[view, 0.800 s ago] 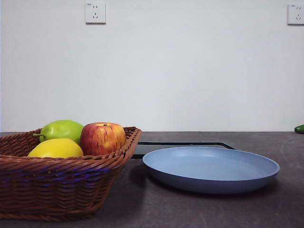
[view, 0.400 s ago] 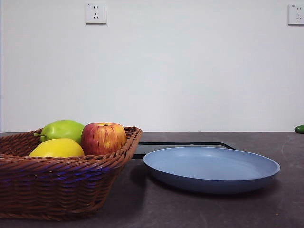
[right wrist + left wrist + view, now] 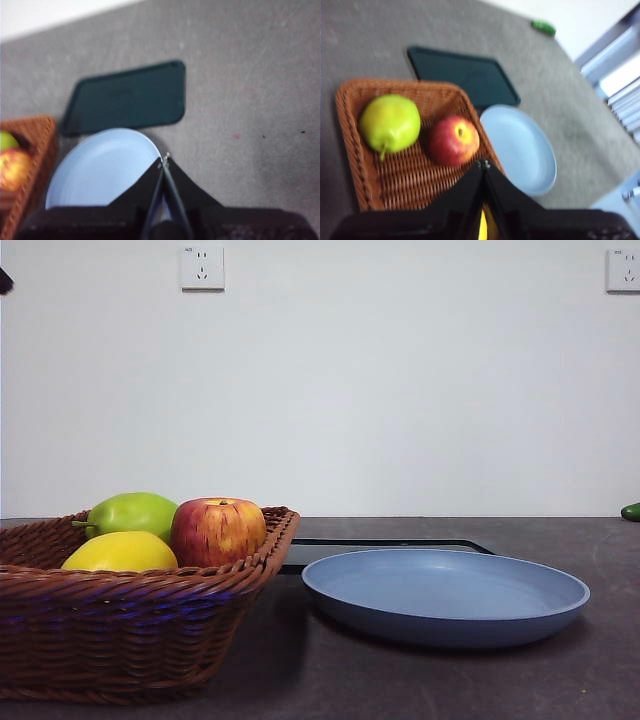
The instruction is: Take the lemon from the basket,put the lemon in the plate,hand out the plate
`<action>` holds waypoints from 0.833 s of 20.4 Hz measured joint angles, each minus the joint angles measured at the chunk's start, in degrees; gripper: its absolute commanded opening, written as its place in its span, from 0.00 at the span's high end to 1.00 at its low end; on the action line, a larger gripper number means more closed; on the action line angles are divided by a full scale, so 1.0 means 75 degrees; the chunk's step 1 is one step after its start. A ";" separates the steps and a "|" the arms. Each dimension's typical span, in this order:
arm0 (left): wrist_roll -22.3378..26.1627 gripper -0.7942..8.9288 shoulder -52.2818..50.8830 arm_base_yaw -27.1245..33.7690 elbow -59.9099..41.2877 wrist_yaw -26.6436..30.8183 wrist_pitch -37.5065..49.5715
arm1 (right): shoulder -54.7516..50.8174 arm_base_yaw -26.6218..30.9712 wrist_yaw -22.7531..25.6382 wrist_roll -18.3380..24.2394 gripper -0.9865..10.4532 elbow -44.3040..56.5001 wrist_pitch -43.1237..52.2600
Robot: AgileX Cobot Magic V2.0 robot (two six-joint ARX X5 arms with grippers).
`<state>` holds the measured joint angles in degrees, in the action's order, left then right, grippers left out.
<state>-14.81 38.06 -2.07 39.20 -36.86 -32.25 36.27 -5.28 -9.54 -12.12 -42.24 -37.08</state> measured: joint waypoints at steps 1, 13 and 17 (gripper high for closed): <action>0.0152 0.91 0.0189 -0.0076 0.0149 0.0029 -0.0189 | 0.0309 0.0000 -0.0137 0.0160 0.91 -0.0146 -0.0090; 0.1294 0.91 0.1110 -0.1641 0.1629 0.1696 -0.1699 | 0.5085 -0.0009 -0.1716 0.0915 0.70 -0.0574 0.0309; 0.1291 0.91 0.1110 -0.1737 0.1629 0.1696 -0.1696 | 0.6277 -0.0268 -0.1725 0.0737 0.71 -0.0577 0.1209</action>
<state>-5.13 46.39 -15.09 51.42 -24.14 -44.97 83.35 -7.29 -22.48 -6.59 -46.57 -28.01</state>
